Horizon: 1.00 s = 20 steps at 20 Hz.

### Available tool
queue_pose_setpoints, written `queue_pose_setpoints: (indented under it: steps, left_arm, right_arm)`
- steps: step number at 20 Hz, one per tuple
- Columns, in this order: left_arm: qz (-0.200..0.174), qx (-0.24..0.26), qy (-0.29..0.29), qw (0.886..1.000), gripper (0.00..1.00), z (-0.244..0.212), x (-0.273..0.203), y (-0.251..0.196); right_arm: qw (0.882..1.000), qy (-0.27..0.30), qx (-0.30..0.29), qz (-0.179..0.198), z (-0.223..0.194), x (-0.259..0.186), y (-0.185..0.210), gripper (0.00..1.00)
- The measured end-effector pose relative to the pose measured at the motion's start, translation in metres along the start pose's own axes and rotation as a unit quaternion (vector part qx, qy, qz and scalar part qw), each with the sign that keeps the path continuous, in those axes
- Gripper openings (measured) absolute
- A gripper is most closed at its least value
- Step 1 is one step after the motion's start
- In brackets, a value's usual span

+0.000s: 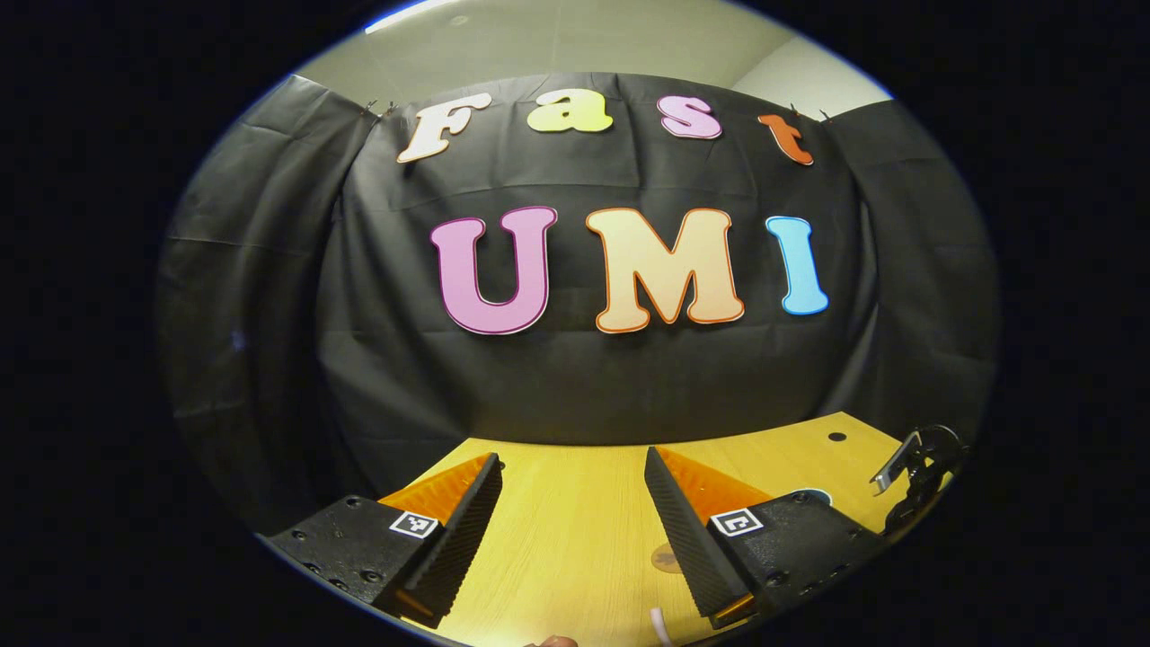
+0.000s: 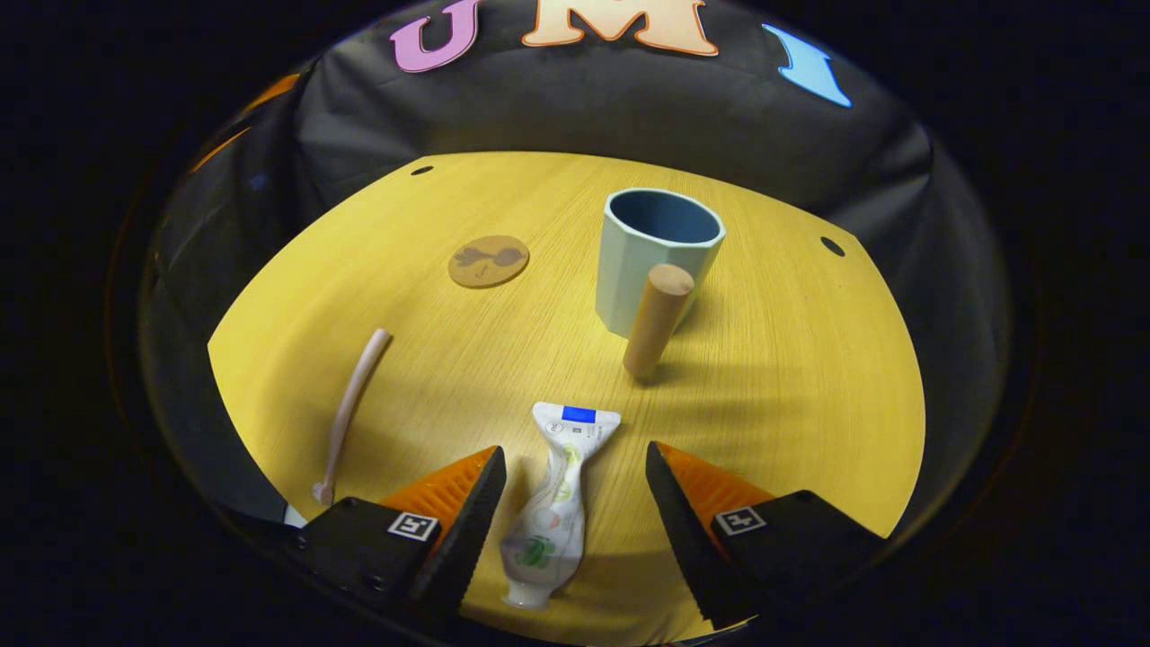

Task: Put the toothbrush and toothpaste on the desktop into the cup, then pick up the cup and place it on the coaster on the desktop.

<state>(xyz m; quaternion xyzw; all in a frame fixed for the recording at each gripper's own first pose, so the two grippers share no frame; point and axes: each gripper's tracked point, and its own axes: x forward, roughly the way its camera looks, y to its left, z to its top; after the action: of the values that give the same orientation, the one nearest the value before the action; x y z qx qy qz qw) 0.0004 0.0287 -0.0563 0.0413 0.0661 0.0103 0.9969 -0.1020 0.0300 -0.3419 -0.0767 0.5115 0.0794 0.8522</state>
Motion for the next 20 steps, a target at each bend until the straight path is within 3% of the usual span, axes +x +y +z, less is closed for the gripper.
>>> queue_pose_setpoints:
  steps: [3,8,10,11,16,20]
  left_arm:
    - [0.0,0.003,0.016,1.0,0.94,-0.012,-0.002,0.0]
    - [-0.009,0.013,0.037,0.999,0.94,-0.028,-0.004,-0.008]
    - [-0.017,0.011,0.052,0.998,0.94,-0.04,-0.005,-0.013]
    - [-0.022,0.008,0.063,0.998,0.94,-0.046,-0.006,-0.016]
    - [-0.052,-0.02,0.151,0.987,0.96,-0.097,-0.011,-0.036]
    - [-0.077,-0.044,0.235,0.968,0.95,-0.142,-0.021,-0.056]
  right_arm:
    - [1.0,0.024,0.005,0.004,-0.009,0.01,0.002,0.77]
    - [0.999,0.041,-0.004,0.02,-0.013,0.013,0.007,0.6]
    - [0.999,0.045,0.003,0.024,-0.012,0.012,0.008,0.38]
    - [0.998,0.05,0.009,0.025,-0.013,0.013,0.01,0.21]
    - [0.998,0.054,0.005,0.025,-0.013,0.013,0.009,0.16]
    - [0.999,0.047,0.01,0.025,-0.012,0.013,0.009,0.16]
